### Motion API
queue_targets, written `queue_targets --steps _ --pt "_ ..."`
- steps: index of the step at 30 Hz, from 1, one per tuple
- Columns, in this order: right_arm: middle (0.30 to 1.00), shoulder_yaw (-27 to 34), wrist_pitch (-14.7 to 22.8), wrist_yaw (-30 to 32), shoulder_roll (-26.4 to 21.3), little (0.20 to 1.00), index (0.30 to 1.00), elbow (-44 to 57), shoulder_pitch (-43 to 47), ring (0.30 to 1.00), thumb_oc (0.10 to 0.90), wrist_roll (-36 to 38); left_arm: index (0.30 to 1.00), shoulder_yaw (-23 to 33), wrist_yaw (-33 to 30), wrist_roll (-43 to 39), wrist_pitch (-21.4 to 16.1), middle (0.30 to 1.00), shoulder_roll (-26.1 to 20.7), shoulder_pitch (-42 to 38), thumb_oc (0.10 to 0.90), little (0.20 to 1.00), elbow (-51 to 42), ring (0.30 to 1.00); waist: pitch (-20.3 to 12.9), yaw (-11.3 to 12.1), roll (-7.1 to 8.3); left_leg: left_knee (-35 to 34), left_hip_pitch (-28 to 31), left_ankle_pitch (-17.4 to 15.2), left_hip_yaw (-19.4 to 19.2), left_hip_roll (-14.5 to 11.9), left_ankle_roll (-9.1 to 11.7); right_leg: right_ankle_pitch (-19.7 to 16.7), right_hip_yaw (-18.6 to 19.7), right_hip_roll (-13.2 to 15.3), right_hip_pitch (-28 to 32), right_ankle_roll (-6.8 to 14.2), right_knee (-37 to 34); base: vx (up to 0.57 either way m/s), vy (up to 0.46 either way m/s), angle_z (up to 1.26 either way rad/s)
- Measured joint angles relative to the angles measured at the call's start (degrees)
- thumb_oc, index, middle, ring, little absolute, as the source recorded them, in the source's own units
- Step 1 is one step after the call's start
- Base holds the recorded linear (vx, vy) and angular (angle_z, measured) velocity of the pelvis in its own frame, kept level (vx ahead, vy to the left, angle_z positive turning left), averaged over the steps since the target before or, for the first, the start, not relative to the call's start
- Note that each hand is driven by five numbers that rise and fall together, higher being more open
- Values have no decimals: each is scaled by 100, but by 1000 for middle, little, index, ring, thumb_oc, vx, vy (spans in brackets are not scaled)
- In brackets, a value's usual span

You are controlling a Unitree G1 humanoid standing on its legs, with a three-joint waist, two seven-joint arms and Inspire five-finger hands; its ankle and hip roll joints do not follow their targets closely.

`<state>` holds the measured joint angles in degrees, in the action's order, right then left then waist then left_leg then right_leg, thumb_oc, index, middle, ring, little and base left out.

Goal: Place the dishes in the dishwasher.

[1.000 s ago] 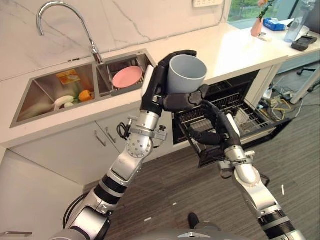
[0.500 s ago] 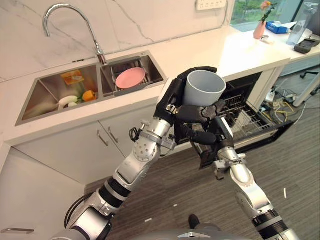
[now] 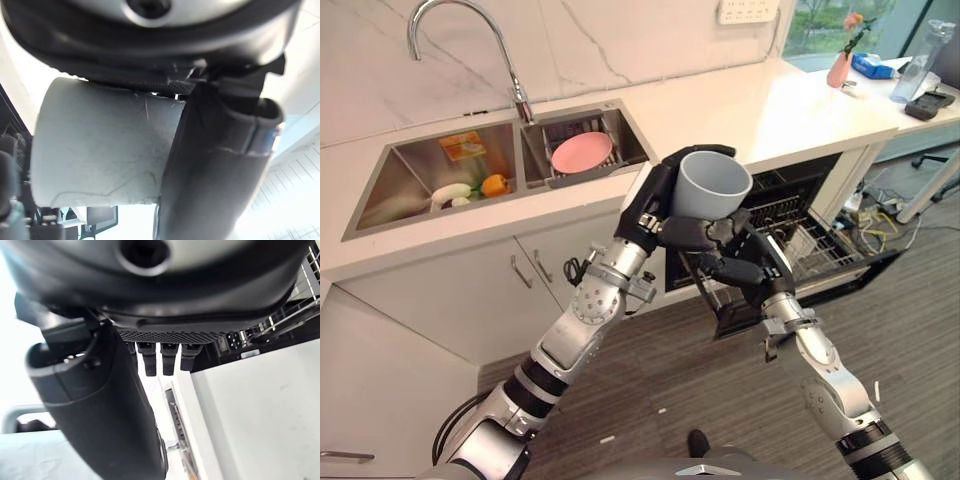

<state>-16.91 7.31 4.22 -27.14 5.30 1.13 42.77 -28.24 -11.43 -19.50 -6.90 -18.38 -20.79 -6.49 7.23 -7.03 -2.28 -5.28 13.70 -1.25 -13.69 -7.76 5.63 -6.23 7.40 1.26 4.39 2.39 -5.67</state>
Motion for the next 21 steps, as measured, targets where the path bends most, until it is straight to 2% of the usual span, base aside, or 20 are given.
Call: queue_targets --steps 5,8,11,17,21 --pt "900 -40 -220 -260 -305 900 900 239 1 900 800 80 300 151 -14 14 2 300 -51 21 400 300 132 300 -11 30 48 0 -1 0 -5 2 0 0 1 1 -2 1 0 0 0 0" --pt "900 -98 -269 -429 -596 900 900 431 6 900 800 254 300 222 -56 251 1 300 -75 20 400 300 231 300 -14 28 56 0 0 0 -11 1 0 -2 11 -4 -4 2 1 0 0 0" --pt "900 -254 -310 -494 -691 900 900 602 183 900 800 280 300 222 -87 441 2 300 -159 18 400 300 472 300 -20 -21 67 0 11 0 -50 -3 0 -10 50 -17 -15 12 0 -13 9 -6" --pt "900 -333 -397 -479 -677 900 900 597 224 900 800 485 300 218 -120 690 1 300 -165 17 400 300 491 300 -23 -9 72 0 13 0 -79 -4 0 -11 57 -18 -20 13 0 -1 1 -1" --pt "900 -524 -423 -306 -466 900 900 450 339 900 800 692 300 191 -240 917 -10 300 -143 1 400 300 646 300 -25 -37 71 1 17 0 -90 -2 0 -14 68 -21 -23 11 1 0 0 0"
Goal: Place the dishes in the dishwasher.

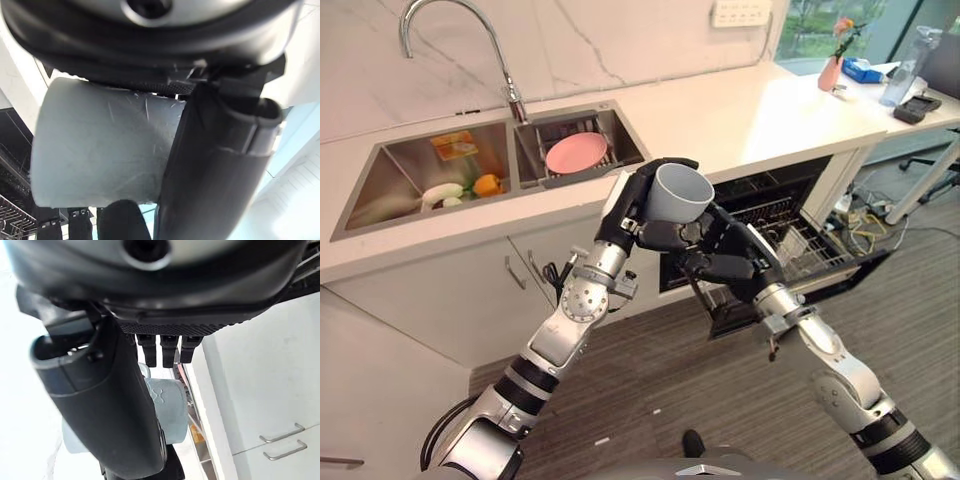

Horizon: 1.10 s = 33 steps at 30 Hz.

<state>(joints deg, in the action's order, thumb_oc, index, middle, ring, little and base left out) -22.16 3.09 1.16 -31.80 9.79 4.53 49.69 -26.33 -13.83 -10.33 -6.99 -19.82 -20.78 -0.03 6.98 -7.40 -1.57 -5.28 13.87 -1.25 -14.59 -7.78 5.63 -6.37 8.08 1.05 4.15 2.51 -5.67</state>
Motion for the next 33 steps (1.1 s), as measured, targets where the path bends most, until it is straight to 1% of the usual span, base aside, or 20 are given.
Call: queue_targets --steps 4,5,6,10,11,12,14,15,17,18,20,21,23,24,25,27,28,31,33 --pt "900 -124 -5 103 180 900 900 -64 1 900 800 -5 300 -28 -27 212 9 300 2 0 400 300 52 300 -2 -2 0 0 5 0 -5 2 0 0 1 -2 1 0 1 0 0 0" --pt "900 -176 -4 253 411 900 900 -102 0 900 800 -11 300 -28 -132 234 9 300 44 0 400 300 115 300 -3 -2 0 0 8 0 -10 -1 0 -3 5 -5 3 -4 1 0 0 0" --pt "900 -176 -4 253 411 900 900 -102 0 900 800 -11 300 -28 -132 234 9 300 44 0 400 300 115 300 -3 -2 0 0 8 0 -10 -1 0 -3 5 -5 3 -4 1 0 0 0" --pt "900 -455 0 694 741 900 900 -135 6 900 800 -34 300 -66 -579 480 92 300 311 -1 400 300 370 300 -27 8 -5 0 14 0 -9 -6 0 -5 2 -3 11 -7 1 -17 -2 0" --pt "900 -591 7 748 805 900 900 -132 19 900 800 -71 300 -84 -670 528 128 300 349 -1 400 300 437 300 -35 6 -10 0 14 0 -6 -10 0 -6 2 -4 12 -8 1 0 0 0" --pt "900 -798 9 957 899 900 900 -147 44 900 800 -159 300 -161 -807 643 205 300 370 0 400 300 499 300 -41 17 -12 0 12 1 2 -13 1 -8 -4 -5 14 -11 2 0 0 0" --pt "900 -903 7 1208 966 900 900 -161 45 900 800 -239 300 -258 -931 692 277 300 382 0 400 300 565 300 -44 79 -17 0 3 7 30 -12 10 -10 -18 1 15 -13 1 -19 -5 7" --pt "900 -1058 9 1449 969 900 900 -166 115 900 800 -237 300 -353 -1037 770 332 300 381 3 400 300 596 300 -49 127 -17 1 -7 13 79 -6 16 -9 -56 12 25 -13 1 -26 -6 12" --pt "900 -1167 11 1683 1033 900 900 -167 213 900 800 -232 300 -383 -1173 837 364 300 392 2 400 300 601 300 -56 167 -19 1 -15 23 112 1 18 -9 -94 22 35 -13 1 -15 -1 10" --pt "900 -1167 11 1683 1033 900 900 -167 213 900 800 -232 300 -383 -1173 837 364 300 392 2 400 300 601 300 -56 167 -19 1 -15 23 112 1 18 -9 -94 22 35 -13 1 -15 0 7" --pt "900 -1204 26 1801 1132 900 900 -168 222 900 800 -232 300 -390 -1229 865 374 300 393 1 400 300 601 300 -80 237 -22 1 -15 25 126 2 20 -9 -114 27 45 -13 1 -25 5 4" --pt "900 -1298 71 1952 1151 900 900 -167 280 900 800 -226 300 -406 -1276 866 379 300 394 2 400 300 602 300 -91 280 -22 0 -21 26 136 6 19 -9 -122 35 48 -13 1 -25 5 4" --pt "375 -1386 100 2150 1155 375 375 -169 376 375 450 -224 300 -413 -1378 867 380 300 415 -19 400 300 622 300 -107 272 -12 1 -38 40 158 19 8 -9 -146 51 46 -13 1 -17 3 7" --pt "300 -1404 162 2310 1157 300 300 -169 379 300 400 -227 300 -439 -1385 868 379 300 429 -19 400 300 622 300 -122 326 -6 1 -44 45 186 22 6 -9 -161 57 49 -13 1 -13 5 6" --pt "300 -1404 162 2310 1157 300 300 -169 379 300 400 -227 300 -439 -1385 868 379 300 429 -19 400 300 622 300 -122 326 -6 1 -44 45 186 22 6 -9 -161 57 49 -13 1 -11 3 7" --pt "300 -1402 174 2570 1158 300 300 -172 379 300 400 -268 300 -520 -1446 863 376 300 456 -29 400 300 620 300 -123 335 -3 1 -80 63 260 28 3 -9 -218 70 49 -13 1 -6 12 13" --pt "300 -1410 187 2723 1160 300 300 -173 379 300 400 -405 300 -557 -1498 854 373 300 491 -29 400 300 627 300 -123 336 -3 0 -96 74 292 29 2 -9 -252 72 48 -13 1 0 21 13" --pt "300 -1411 238 2868 1217 300 300 -170 378 300 400 -599 300 -576 -1540 839 362 300 489 -66 400 300 627 300 -123 325 -3 0 -99 84 300 24 -2 -9 -265 70 48 -13 0 1 5 2" --pt "300 -1409 247 2945 1229 300 300 -170 377 300 400 -857 300 -592 -1540 840 328 300 467 -111 400 300 625 300 -123 314 -3 0 -98 88 300 26 -2 -9 -265 72 48 -13 0 0 0 0"
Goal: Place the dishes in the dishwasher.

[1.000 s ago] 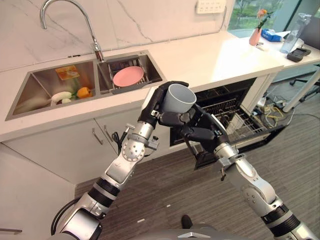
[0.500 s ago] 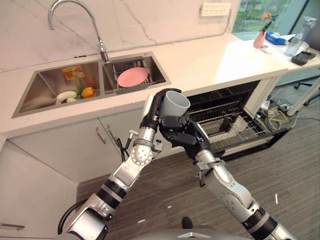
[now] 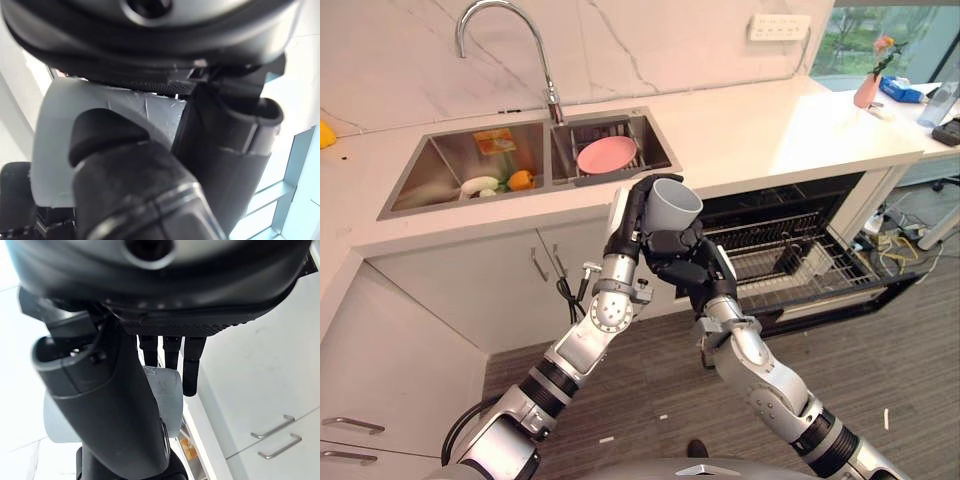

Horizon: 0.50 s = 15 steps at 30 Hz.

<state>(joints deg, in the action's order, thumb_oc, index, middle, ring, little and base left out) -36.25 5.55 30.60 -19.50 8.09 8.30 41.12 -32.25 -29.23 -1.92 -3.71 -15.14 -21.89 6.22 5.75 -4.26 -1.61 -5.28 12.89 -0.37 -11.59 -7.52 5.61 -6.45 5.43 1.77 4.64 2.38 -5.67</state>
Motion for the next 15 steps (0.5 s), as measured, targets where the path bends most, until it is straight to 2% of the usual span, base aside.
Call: queue_targets --steps 7,8,9,10,11,13,15 --pt "300 9 15 245 76 300 300 19 -21 300 400 -623 300 -9 -33 -12 -133 300 -20 -43 400 300 -5 300 0 -68 0 0 1 0 -40 -9 -1 0 29 -11 -17 0 0 6 5 -1" --pt "300 14 15 267 87 300 300 20 -23 300 400 -741 493 -5 -40 -13 -153 493 -20 -52 529 493 -11 493 0 -70 0 0 1 0 -43 -11 -1 0 30 -14 -17 0 0 0 0 0" --pt "300 59 14 281 82 300 300 50 -54 300 400 -857 594 -3 -40 -34 -196 594 -23 -57 596 594 -34 594 1 -80 0 0 1 0 -47 -12 -1 0 30 -16 -18 0 0 0 0 0" --pt "300 59 14 281 82 300 300 50 -54 300 400 -857 594 -3 -40 -34 -196 594 -23 -57 596 594 -34 594 1 -80 0 0 1 0 -47 -12 -1 0 30 -16 -18 0 0 0 0 0" --pt "300 103 14 292 79 300 300 151 -119 300 400 -1023 900 -11 -43 -67 -244 900 -11 -56 800 900 -106 900 1 -69 0 -1 0 0 -47 -16 -1 0 29 -17 -18 0 0 0 0 0" --pt "300 131 14 349 88 300 300 205 -120 300 400 -1215 900 -16 -43 -91 -266 900 -9 -86 800 900 -168 900 1 -81 0 0 2 0 -48 -14 -1 0 30 -15 -15 0 0 0 0 0" --pt "300 333 14 388 66 300 300 247 -173 300 400 -1755 900 -15 -47 -225 -333 900 75 -96 800 900 -250 900 1 -76 0 -2 3 0 -42 -14 -1 1 15 -9 -5 2 -3 0 0 0"
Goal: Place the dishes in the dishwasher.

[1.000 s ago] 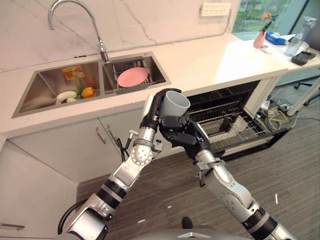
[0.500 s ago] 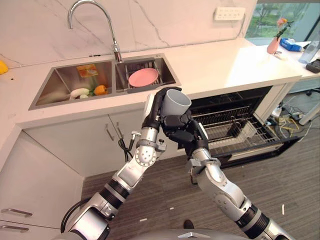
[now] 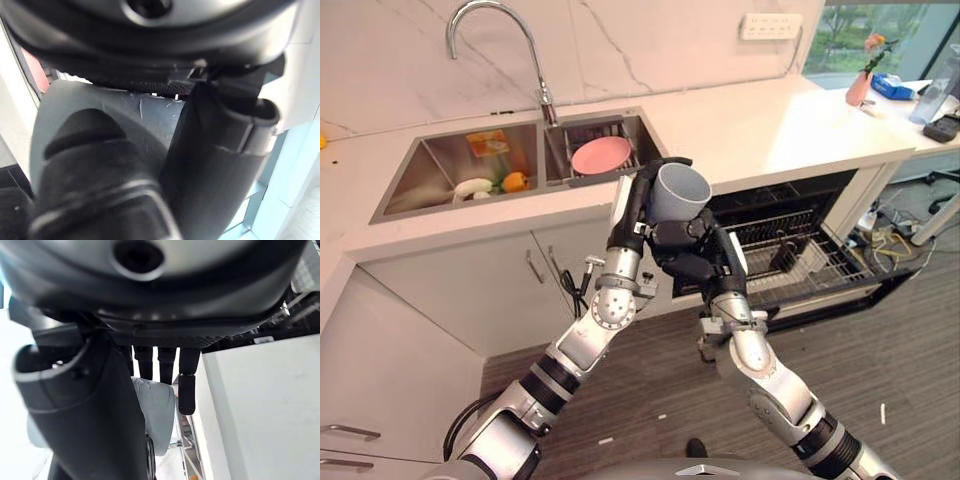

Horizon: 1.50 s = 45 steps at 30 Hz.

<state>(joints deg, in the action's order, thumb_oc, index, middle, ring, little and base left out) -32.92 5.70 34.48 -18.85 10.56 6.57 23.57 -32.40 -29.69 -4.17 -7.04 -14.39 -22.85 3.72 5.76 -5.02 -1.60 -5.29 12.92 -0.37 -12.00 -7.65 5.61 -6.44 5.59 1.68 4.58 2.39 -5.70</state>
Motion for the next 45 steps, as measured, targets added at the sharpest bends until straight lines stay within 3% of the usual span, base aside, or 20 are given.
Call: queue_targets --steps 6,25,29,34,37,41,45 --pt "300 267 1 13 19 300 300 0 -10 300 400 -569 900 -25 13 -146 -16 900 159 -6 800 900 -11 900 4 -25 -6 0 -1 0 -1 -3 0 0 0 -4 -1 1 -2 0 0 0" --pt "300 583 1 14 46 300 300 -12 -286 300 400 -1231 900 72 529 -675 -39 900 234 384 800 900 -196 900 49 12 -24 -27 -30 0 49 -15 0 10 -54 -1 3 -2 -24 1 0 0" --pt "300 985 1 73 100 300 300 -46 -287 300 400 -1262 900 168 729 -926 -44 900 253 680 800 900 -420 900 80 60 -25 -27 -56 4 86 -15 -2 16 -90 3 0 2 -25 16 4 5" --pt "300 2496 193 579 174 300 300 -49 -228 300 400 -1287 900 269 908 -1104 71 900 -132 1337 800 900 -458 900 80 151 -27 -21 -96 12 162 -7 -5 31 -168 21 -1 1 -24 11 2 7" --pt "300 3013 256 712 102 300 300 -80 -206 300 400 -1516 900 483 1061 -1222 288 900 -405 1848 800 900 -396 900 86 146 -24 -3 -99 12 161 -5 -5 31 -171 22 -5 1 -13 0 0 0" --pt "300 2934 248 596 57 300 300 -231 -205 300 400 -1543 900 674 1169 -1222 290 900 -474 2032 800 900 -383 900 89 161 -19 -24 -102 22 176 -5 -9 31 -186 25 -1 1 -25 -2 -2 1" --pt "300 2891 218 75 -190 300 300 -795 -206 300 400 -1729 900 1074 1540 -1199 243 900 -517 2434 800 900 -456 900 129 249 42 -27 -181 39 241 -12 -4 52 -243 29 -16 26 -30 -61 -9 9"
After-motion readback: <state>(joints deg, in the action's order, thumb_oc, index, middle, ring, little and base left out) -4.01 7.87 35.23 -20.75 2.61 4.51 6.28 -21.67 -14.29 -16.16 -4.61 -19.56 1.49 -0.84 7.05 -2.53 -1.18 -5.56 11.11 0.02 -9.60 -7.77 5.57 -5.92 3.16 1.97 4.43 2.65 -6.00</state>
